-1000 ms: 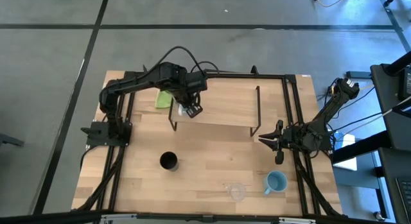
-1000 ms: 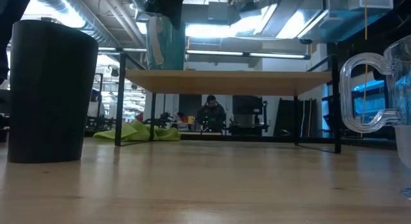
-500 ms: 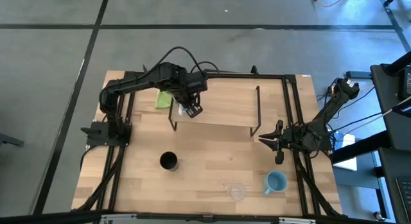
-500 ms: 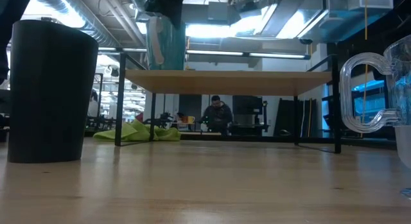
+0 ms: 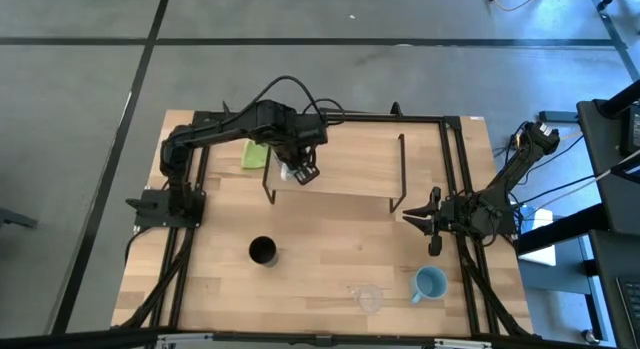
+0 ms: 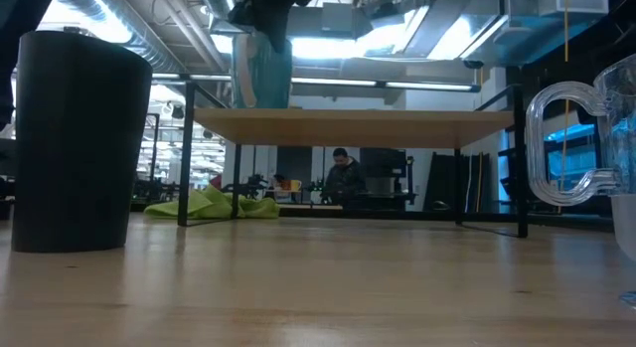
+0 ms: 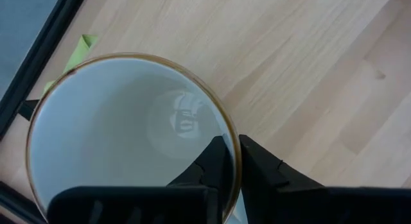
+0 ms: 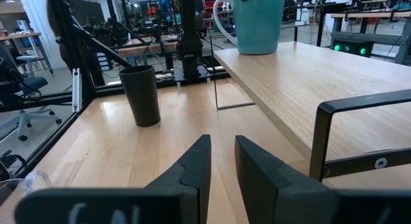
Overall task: Stack small to large cups/mugs on shelf
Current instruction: Put the blue mug on the shelf
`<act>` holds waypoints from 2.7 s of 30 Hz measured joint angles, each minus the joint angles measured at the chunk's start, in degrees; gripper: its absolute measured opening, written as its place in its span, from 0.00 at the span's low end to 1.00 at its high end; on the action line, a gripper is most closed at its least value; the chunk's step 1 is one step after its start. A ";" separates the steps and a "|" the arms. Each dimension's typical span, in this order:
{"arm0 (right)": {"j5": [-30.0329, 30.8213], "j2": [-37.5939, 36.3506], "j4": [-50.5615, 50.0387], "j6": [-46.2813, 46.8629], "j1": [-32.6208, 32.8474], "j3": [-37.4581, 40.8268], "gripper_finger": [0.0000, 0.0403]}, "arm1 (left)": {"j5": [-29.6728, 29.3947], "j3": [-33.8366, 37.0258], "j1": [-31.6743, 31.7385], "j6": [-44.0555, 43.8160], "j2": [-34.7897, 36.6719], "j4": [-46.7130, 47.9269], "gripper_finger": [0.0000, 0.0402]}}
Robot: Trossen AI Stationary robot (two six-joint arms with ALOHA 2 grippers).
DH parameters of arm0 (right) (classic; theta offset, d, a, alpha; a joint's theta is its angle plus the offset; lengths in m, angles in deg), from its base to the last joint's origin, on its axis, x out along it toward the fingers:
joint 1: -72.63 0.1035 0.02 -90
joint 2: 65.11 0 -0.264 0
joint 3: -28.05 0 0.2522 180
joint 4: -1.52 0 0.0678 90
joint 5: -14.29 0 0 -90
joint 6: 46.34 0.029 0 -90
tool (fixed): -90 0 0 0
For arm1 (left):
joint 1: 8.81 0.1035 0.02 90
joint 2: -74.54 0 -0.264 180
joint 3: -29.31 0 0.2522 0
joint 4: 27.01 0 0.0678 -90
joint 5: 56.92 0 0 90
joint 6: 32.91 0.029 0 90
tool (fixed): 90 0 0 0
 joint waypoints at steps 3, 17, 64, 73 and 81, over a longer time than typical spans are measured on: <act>0.00 0.00 -0.02 -0.05 -0.02 0.00 0.18 | 0.30 0.00 0.02 -0.86 0.00 0.02 0.08; 0.02 -0.01 -0.02 0.00 -0.01 0.01 0.18 | -0.38 -1.37 -0.85 -1.06 0.01 0.12 0.16; 0.00 0.00 -0.02 0.02 0.00 0.02 0.18 | 2.72 -8.90 -0.22 29.20 -2.29 -6.70 0.02; 0.00 -0.02 0.00 -0.04 -0.01 0.01 0.18 | 2.29 -8.94 2.90 31.87 -4.69 -7.68 0.00; 0.01 -0.01 0.00 -0.04 0.00 0.00 0.18 | 2.21 -8.85 3.30 32.89 -5.87 -5.76 0.00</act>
